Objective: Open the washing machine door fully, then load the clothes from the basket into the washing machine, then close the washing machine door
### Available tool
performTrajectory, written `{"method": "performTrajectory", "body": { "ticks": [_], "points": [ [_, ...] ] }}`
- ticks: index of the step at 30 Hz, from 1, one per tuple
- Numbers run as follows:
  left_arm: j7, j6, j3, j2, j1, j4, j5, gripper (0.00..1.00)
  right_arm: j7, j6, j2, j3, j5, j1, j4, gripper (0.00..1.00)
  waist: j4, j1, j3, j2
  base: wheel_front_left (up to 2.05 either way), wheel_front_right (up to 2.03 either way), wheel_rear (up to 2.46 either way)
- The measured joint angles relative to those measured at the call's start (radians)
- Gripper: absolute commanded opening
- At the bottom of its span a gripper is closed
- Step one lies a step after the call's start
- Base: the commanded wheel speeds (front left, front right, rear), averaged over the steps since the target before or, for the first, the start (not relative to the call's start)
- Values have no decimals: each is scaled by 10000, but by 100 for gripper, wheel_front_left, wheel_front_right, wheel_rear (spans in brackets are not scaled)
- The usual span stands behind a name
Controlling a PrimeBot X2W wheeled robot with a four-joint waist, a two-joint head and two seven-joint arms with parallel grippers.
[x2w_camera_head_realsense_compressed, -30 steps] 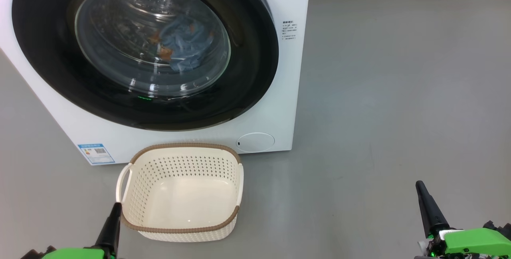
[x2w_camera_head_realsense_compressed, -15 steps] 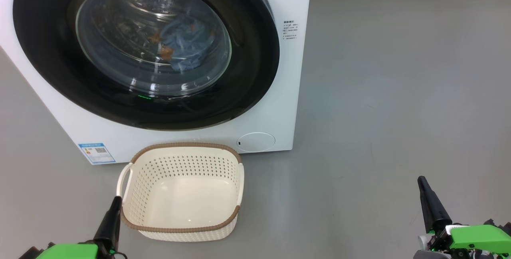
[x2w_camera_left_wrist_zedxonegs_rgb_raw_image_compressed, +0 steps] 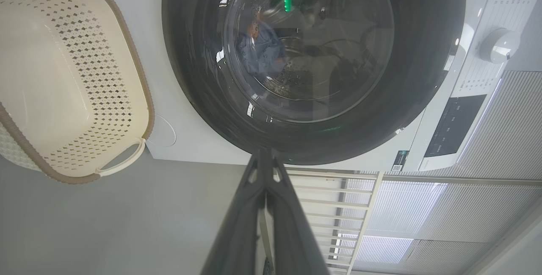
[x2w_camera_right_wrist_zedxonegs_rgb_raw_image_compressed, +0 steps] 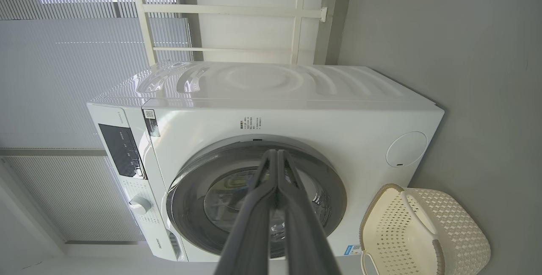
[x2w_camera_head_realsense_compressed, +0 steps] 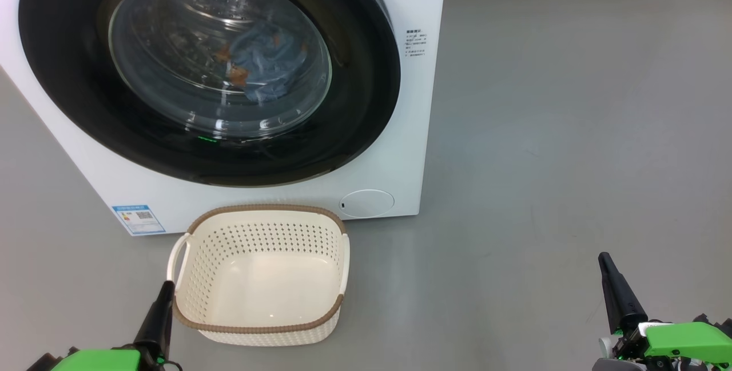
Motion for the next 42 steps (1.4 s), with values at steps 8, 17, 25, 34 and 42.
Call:
{"method": "performTrajectory", "body": {
  "ticks": [8, 17, 25, 34, 42],
  "points": [
    [0, 0, 0, 0, 0, 0, 0, 0, 2, 0, 2, -8, 0, 0, 2, 0, 0, 0, 0, 0, 0, 0, 0],
    [0, 0, 0, 2, 0, 0, 0, 0, 2, 0, 8, -12, 0, 0, 2, 0, 0, 0, 0, 0, 0, 0, 0],
    [0, 0, 0, 4, 0, 0, 0, 0, 2, 0, 13, -15, 0, 0, 2, 0, 0, 0, 0, 0, 0, 0, 0],
    [0, 0, 0, 4, 0, 0, 0, 0, 2, 0, 17, -17, 0, 0, 2, 0, 0, 0, 0, 0, 0, 0, 0],
    [0, 0, 0, 6, 0, 0, 0, 0, 4, 0, 19, -19, 0, 0, 2, 0, 0, 0, 0, 0, 0, 0, 0]
  ]
}}
